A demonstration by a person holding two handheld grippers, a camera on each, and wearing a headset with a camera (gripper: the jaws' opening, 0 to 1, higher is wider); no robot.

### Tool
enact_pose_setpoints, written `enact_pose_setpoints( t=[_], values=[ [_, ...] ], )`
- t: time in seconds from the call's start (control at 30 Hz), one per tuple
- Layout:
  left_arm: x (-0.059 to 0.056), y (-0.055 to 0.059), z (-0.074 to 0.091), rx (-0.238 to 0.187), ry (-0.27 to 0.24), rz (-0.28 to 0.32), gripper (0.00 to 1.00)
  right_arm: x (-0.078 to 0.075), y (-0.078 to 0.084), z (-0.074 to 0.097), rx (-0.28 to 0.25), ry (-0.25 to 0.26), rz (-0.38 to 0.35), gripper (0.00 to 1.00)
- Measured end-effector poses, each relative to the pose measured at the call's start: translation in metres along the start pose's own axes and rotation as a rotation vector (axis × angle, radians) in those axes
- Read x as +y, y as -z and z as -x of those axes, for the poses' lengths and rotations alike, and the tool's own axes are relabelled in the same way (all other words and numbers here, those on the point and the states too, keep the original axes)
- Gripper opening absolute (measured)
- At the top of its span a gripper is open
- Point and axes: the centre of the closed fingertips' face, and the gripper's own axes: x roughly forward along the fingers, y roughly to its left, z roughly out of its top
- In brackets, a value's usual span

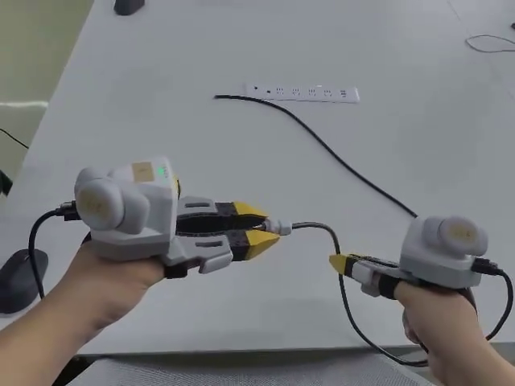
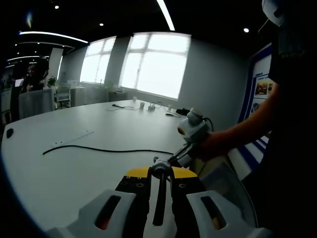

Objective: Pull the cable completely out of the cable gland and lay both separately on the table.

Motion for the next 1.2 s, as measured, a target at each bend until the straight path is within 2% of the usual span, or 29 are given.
enact_pose_setpoints(
  t=[0.17,0.27,0.33,0.37,0.4,0.5,0.57,0.67,0.87,0.97,1.03,1.13,1.2],
  values=[
    [0.004,-0.003,0.001,-0.007,-0.012,0.005,0.15,0.005,-0.001,0.002,0.004,-0.002,0.067,0.03],
    [0.006,-0.002,0.002,0.002,-0.021,0.001,0.15,0.012,-0.007,0.005,-0.018,-0.011,0.093,0.12],
    [0.006,-0.001,0.003,0.004,-0.019,0.001,0.15,0.015,-0.011,0.006,-0.022,-0.014,0.139,0.16],
    [0.006,-0.001,0.004,0.004,-0.019,0.000,0.15,0.020,-0.017,0.008,-0.048,-0.025,0.180,0.19],
    [0.006,-0.001,0.004,0.004,-0.020,-0.001,0.15,0.023,-0.019,0.010,-0.047,-0.022,0.189,0.21],
    [0.005,-0.001,0.006,0.003,-0.016,0.002,0.15,0.037,-0.029,0.015,-0.064,-0.039,0.279,0.24],
    [0.004,-0.001,0.007,0.006,-0.008,0.005,0.15,0.046,-0.031,0.016,-0.050,-0.047,0.321,0.27],
    [0.003,-0.001,0.008,0.005,-0.005,0.012,0.15,0.062,-0.041,0.019,-0.071,-0.063,0.439,0.29],
    [0.002,0.000,0.009,0.007,-0.001,0.014,0.15,0.103,-0.047,0.020,-0.070,-0.132,0.689,0.29],
    [0.002,0.000,0.010,0.008,0.001,0.013,0.15,0.114,-0.047,0.019,-0.069,-0.136,0.792,0.27],
    [0.002,0.000,0.010,0.004,0.002,0.016,0.15,0.124,-0.044,0.018,-0.055,-0.157,0.841,0.27],
    [0.001,-0.001,0.009,0.001,0.006,0.020,0.15,0.131,-0.040,0.014,-0.039,-0.156,0.890,0.23],
    [0.001,-0.001,0.009,0.004,0.006,0.018,0.15,0.134,-0.042,0.013,-0.052,-0.142,0.948,0.20]
  ],
)
